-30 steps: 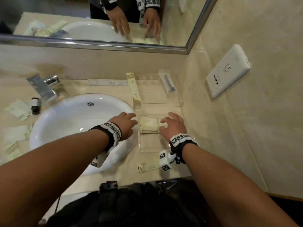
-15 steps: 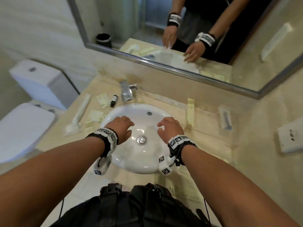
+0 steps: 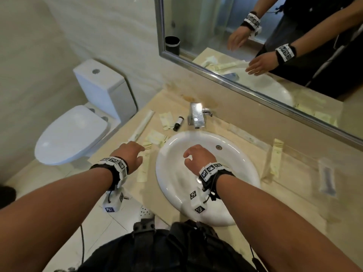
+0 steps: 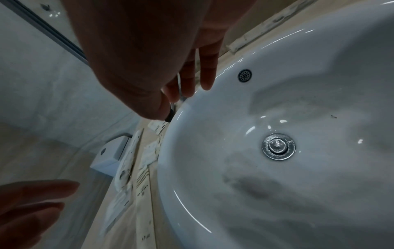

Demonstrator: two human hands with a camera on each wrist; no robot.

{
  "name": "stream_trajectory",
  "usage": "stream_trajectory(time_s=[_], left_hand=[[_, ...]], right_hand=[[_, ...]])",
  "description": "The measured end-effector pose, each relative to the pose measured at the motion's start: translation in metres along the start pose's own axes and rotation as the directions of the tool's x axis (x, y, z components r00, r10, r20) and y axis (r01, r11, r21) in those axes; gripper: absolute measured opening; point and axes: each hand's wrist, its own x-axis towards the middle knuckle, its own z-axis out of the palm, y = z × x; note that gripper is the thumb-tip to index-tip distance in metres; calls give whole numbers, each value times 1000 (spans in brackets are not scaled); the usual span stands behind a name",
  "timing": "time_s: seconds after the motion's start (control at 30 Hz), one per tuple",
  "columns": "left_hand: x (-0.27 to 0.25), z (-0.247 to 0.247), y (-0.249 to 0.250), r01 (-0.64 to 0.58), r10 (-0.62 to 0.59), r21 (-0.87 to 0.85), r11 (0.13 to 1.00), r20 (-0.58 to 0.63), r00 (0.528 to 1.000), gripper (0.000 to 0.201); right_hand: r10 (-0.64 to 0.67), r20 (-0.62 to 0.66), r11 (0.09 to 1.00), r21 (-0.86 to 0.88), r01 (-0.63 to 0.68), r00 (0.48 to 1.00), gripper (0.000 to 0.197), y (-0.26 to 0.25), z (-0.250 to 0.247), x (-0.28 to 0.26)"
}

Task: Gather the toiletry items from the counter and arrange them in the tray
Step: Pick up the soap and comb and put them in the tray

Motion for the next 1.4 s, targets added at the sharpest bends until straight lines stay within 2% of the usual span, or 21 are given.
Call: stream_trajectory(time_s=[0.5,0.73,0.83,0.97,1.17,1.27,1.4], left_hand=[[85,-35,-80,66,-67,-89,994,-9,998,41],[115,-32,-114,77,-74,-54,996,61,995,43],[127,-29,-118,60,-55,-37,998,119,991,48],[145,-25,-117,21,-14,-49,999,130,991,49],[161,-20,-112,-12,24,-90,996,140,990,48],[165,-19,-109,-23,38,-105,994,144,989,47],[170,-22,-109,-12,31,-118,993,159,987,45]], right_hand=[[59,111,996,-80,-50,992,27,-59,24,100],[139,130,987,-101,-126,982,42,-79,41,146],[170,144,981,-119,-153,975,51,-83,46,165],[188,133,972,-169,-164,973,51,-87,50,184],[214,65,947,-259,-191,975,39,-94,63,196],[245,86,954,-200,-224,966,37,-93,64,202],[255,149,958,-170,-229,955,21,-90,61,208]])
